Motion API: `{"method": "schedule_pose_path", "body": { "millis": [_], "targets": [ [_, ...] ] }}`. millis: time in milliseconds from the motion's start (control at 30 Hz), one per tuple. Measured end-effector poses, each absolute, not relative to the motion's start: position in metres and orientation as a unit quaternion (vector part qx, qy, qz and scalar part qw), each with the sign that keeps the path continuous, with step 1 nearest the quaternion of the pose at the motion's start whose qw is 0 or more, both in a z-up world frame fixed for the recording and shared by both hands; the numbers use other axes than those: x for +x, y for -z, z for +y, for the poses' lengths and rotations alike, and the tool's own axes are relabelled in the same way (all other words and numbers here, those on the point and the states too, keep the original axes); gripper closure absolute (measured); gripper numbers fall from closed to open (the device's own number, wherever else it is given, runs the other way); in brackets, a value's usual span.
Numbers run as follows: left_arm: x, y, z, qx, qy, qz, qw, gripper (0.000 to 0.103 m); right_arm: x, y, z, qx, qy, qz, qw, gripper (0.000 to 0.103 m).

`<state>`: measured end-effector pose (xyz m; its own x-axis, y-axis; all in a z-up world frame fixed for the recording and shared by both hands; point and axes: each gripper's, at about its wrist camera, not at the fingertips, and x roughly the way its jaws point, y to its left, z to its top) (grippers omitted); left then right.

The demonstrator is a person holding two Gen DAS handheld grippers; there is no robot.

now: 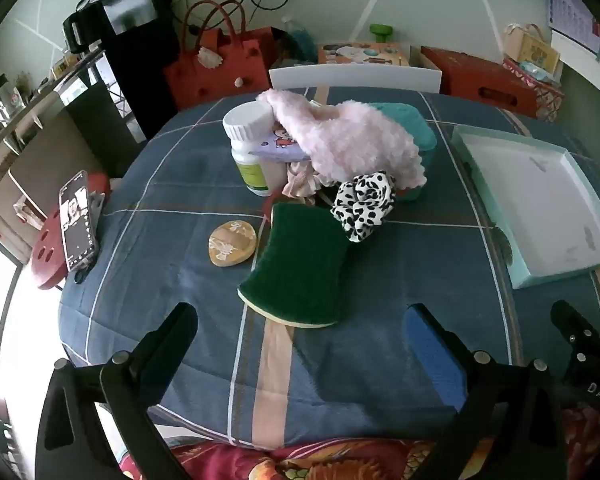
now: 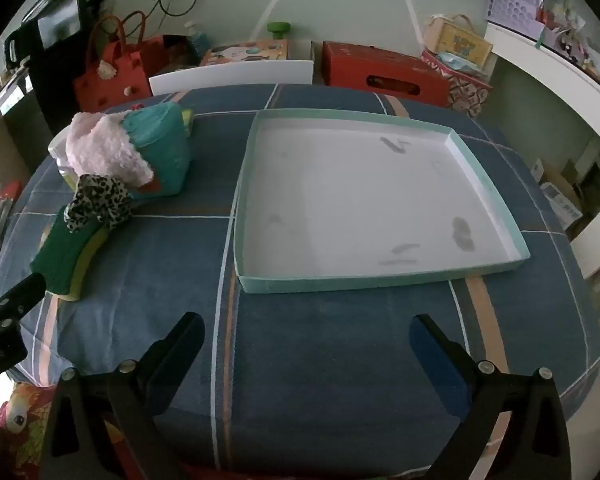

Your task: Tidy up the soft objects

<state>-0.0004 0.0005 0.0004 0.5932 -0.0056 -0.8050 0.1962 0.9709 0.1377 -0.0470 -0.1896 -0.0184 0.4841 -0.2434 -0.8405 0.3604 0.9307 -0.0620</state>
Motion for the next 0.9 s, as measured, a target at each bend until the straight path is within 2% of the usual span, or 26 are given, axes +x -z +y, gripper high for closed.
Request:
{"method": "schedule_pose_path", "body": {
  "millis": [900],
  "targets": [
    [-0.001, 0.001, 0.0, 0.108, 0.057, 0.452, 0.884, 0.0, -0.048, 0.017, -0.188, 0.051, 0.183, 0.477, 0.858, 0.0]
  ]
}}
